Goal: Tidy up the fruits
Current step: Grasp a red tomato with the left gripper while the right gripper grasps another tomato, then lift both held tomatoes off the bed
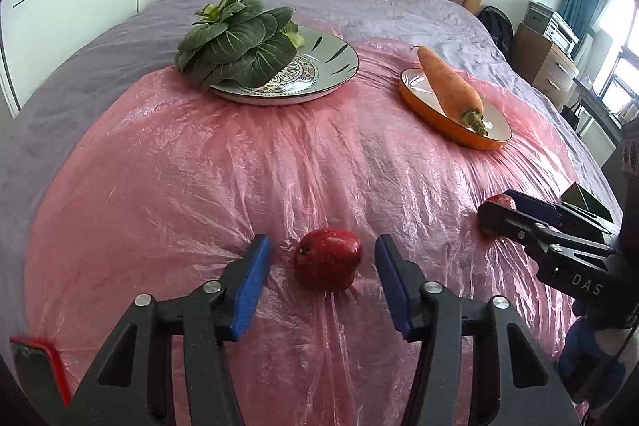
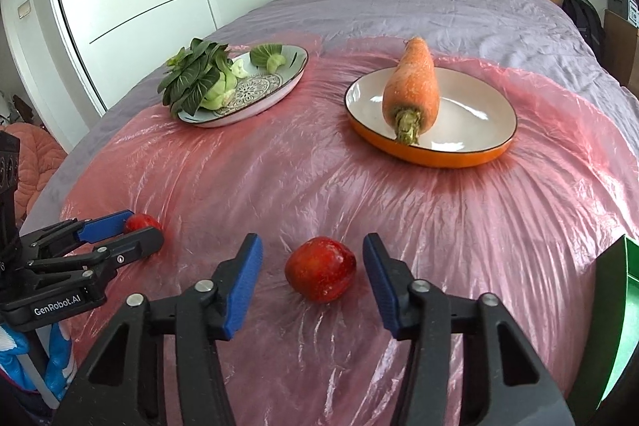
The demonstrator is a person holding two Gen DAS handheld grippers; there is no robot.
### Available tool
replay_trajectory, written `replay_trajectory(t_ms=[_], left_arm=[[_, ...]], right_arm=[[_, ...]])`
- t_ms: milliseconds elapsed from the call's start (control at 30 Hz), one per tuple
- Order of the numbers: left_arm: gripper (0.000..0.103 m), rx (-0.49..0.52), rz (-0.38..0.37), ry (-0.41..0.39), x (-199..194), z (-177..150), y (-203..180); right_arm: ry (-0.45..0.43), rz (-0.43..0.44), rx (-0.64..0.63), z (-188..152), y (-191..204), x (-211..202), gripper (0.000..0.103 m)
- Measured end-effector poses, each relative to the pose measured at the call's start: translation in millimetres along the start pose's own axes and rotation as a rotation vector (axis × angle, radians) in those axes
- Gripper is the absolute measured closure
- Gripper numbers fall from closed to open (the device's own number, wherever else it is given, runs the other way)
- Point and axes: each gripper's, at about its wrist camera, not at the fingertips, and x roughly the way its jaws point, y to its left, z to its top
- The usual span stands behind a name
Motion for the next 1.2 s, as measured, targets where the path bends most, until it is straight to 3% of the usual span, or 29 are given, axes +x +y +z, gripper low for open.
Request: replay_trajectory(t_ms=[300,400,567,1200], left_arm=[[0.074,0.038,0.017,-0.010,3,-6,-5],[0.075,0.052,0.020,-0.018,3,-8,-6],[0.075,0.057,0.022,-0.041,0,-9,-8],[0.075,0.037,0.017,-0.081,-10,-7,-5]], right_arm=[[0.012,-0.005,-0.009,-8,0,10,0.026],[0.007,-0.012,-0.015,-9,0,12,0.034],[-0.001,-0.005,-0.006,-13,-3,15,0.041],[-0.017,0.010,-0.004,-14,-5,14,0.041]])
